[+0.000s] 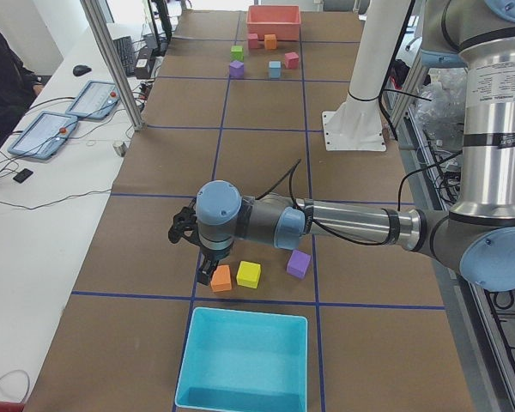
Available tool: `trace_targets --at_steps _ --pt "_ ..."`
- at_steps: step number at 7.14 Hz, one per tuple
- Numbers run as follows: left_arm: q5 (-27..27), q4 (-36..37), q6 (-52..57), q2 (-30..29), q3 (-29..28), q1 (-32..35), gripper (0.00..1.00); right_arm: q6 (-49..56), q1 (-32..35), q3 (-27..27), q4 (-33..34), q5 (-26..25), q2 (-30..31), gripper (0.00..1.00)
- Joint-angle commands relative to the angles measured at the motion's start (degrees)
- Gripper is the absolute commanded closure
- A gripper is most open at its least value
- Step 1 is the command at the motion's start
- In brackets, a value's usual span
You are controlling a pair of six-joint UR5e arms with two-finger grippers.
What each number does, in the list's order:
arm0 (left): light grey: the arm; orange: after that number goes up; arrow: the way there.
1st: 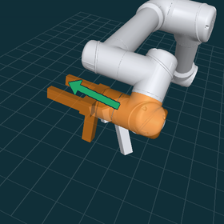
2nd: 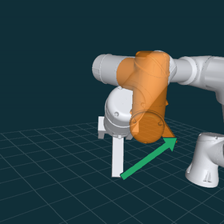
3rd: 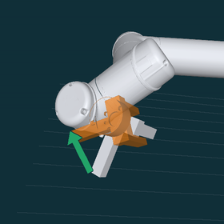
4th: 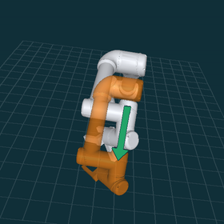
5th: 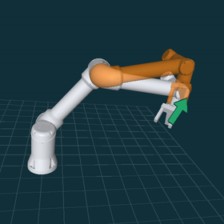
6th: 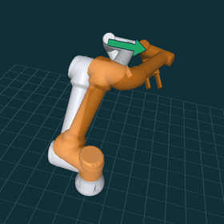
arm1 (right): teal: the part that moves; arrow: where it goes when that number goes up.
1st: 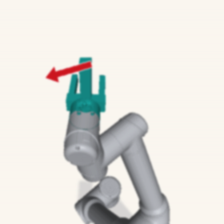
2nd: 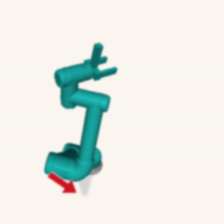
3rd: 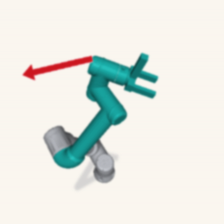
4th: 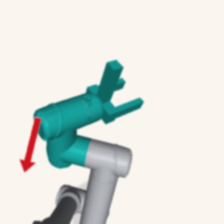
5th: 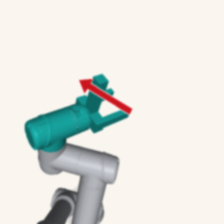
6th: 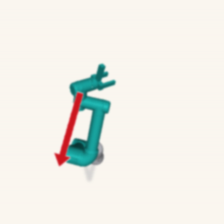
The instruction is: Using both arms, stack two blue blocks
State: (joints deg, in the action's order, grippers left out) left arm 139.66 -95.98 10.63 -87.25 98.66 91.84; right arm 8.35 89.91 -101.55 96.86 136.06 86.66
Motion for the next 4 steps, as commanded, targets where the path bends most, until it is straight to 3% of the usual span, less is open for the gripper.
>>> trace_targets --at_steps 1,4 --pt "0.0 0.0 0.0 0.0 -0.3 -0.1 0.02 -0.1 0.0 0.2 0.0 0.1 -0.2 0.00" --pt "0.0 0.0 0.1 0.0 -0.3 -0.1 0.02 -5.8 -0.3 0.3 -3.4 0.2 -0.1 0.00"
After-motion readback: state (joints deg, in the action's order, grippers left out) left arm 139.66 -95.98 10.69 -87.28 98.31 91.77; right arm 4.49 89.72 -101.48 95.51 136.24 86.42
